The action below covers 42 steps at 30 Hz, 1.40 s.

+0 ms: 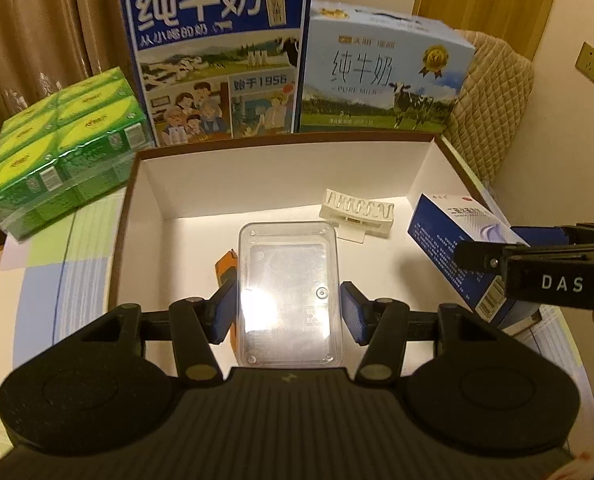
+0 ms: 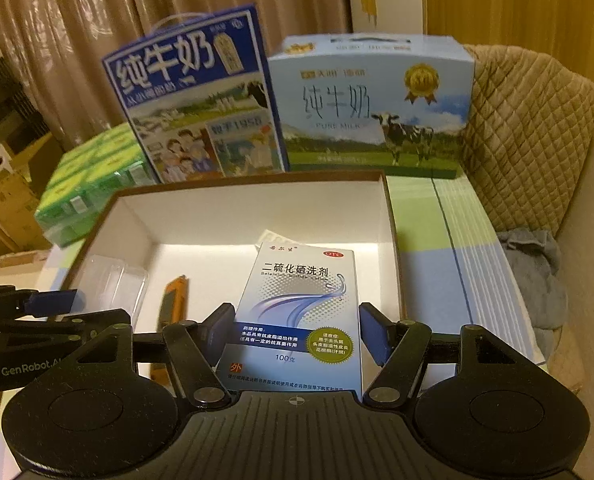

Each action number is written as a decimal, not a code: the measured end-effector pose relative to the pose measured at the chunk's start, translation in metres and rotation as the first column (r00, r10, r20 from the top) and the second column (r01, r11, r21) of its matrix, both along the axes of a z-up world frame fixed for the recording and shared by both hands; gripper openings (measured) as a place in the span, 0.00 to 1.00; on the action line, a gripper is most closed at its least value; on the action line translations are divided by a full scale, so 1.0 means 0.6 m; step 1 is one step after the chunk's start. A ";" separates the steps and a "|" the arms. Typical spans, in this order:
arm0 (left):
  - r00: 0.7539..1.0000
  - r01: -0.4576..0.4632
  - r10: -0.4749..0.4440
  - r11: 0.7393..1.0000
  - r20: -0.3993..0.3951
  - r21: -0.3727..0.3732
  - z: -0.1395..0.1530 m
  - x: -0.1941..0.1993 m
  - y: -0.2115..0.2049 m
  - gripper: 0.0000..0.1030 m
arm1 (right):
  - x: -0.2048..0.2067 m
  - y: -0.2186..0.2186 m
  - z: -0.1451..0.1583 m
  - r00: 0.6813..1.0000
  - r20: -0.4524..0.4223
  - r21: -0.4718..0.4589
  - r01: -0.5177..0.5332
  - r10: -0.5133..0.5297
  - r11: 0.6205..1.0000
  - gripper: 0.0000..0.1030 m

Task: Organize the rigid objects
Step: 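Carry both items over the box and open the right gripper releasing the medicine box, then lower the clear case into the box and open the left gripper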

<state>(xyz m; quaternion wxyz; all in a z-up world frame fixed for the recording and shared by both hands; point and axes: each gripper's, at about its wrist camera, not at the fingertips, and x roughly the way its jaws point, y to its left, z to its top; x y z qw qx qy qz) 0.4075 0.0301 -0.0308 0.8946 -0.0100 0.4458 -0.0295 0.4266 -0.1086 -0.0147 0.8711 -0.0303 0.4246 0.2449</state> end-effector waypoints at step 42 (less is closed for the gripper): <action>0.988 -0.026 0.022 0.999 -0.152 -0.026 -0.086 0.074 0.009 0.51 | 0.050 0.009 -0.054 0.998 -0.050 -0.034 -0.041 0.039 0.999 0.69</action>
